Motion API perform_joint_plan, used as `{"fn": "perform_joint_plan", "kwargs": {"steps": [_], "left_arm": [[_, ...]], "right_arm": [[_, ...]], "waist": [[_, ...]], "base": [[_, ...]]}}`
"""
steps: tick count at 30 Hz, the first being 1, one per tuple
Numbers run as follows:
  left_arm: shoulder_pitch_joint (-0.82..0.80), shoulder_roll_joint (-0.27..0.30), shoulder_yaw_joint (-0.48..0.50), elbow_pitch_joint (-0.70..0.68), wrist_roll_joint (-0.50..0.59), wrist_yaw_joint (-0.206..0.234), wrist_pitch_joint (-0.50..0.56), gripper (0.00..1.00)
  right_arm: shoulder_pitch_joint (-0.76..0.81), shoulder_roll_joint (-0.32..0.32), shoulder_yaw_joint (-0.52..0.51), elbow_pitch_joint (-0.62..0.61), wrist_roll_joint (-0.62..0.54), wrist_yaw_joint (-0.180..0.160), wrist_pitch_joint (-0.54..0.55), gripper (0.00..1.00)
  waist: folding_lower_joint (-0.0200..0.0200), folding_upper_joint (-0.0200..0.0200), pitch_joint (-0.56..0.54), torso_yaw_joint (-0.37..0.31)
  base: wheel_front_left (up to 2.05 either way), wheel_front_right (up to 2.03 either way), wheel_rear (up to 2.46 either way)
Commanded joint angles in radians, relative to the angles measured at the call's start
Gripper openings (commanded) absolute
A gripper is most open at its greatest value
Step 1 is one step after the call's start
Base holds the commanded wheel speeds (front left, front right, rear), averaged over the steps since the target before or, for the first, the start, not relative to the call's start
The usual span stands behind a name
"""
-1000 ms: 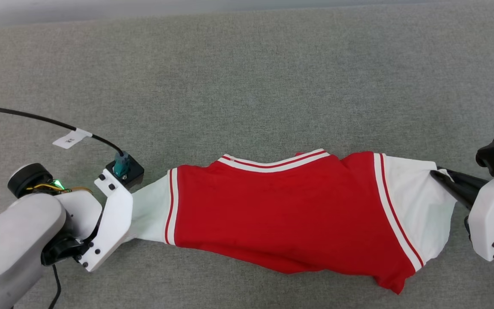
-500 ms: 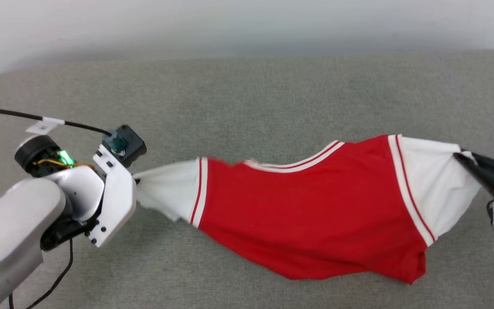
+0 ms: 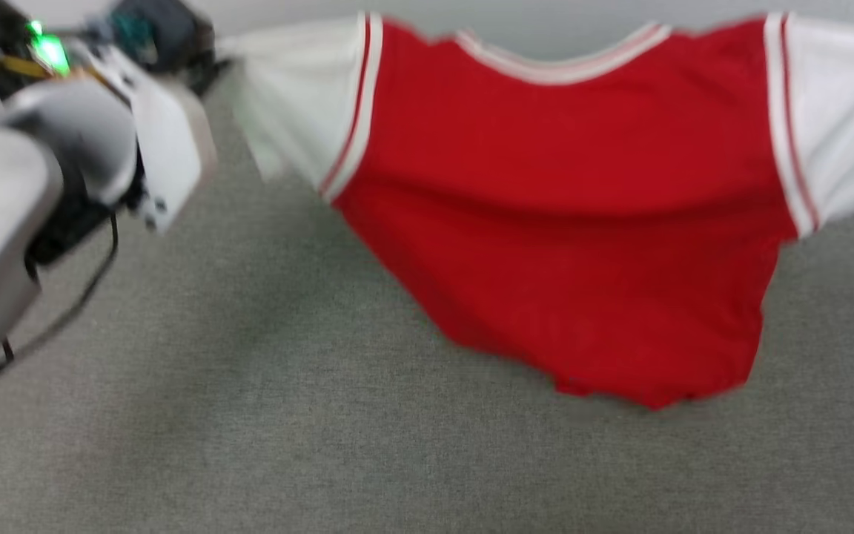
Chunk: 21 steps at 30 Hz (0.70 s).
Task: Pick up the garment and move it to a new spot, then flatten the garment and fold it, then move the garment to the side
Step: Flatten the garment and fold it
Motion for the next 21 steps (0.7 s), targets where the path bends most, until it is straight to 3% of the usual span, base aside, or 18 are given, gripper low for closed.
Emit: {"fn": "perform_joint_plan", "kwargs": {"steps": [1, 12, 21], "left_arm": [[-0.032, -0.008, 0.011, 0.007, 0.014, 0.008, -0.014, 0.0], [-0.432, -0.115, 0.101, 0.201, 0.188, 0.015, -0.166, 0.0], [-0.721, -0.179, 0.144, 0.389, 0.274, 0.015, -0.283, 0.0]], "right_arm": [[-0.041, 0.002, 0.001, 0.006, -0.008, -0.001, 0.002, 0.0], [-0.607, 0.111, 0.077, 0.138, -0.138, -0.001, 0.04, 0.0], [-1.006, 0.221, 0.172, 0.331, -0.264, -0.001, -0.039, 0.0]], "waist": [[0.0, 0.0, 0.031, 0.003], [0.0, 0.0, 0.246, 0.007], [0.0, 0.0, 0.348, 0.01]], "base": [[0.0, 0.0, 0.0], [0.0, 0.0, 0.0], [0.0, 0.0, 0.0]]}}
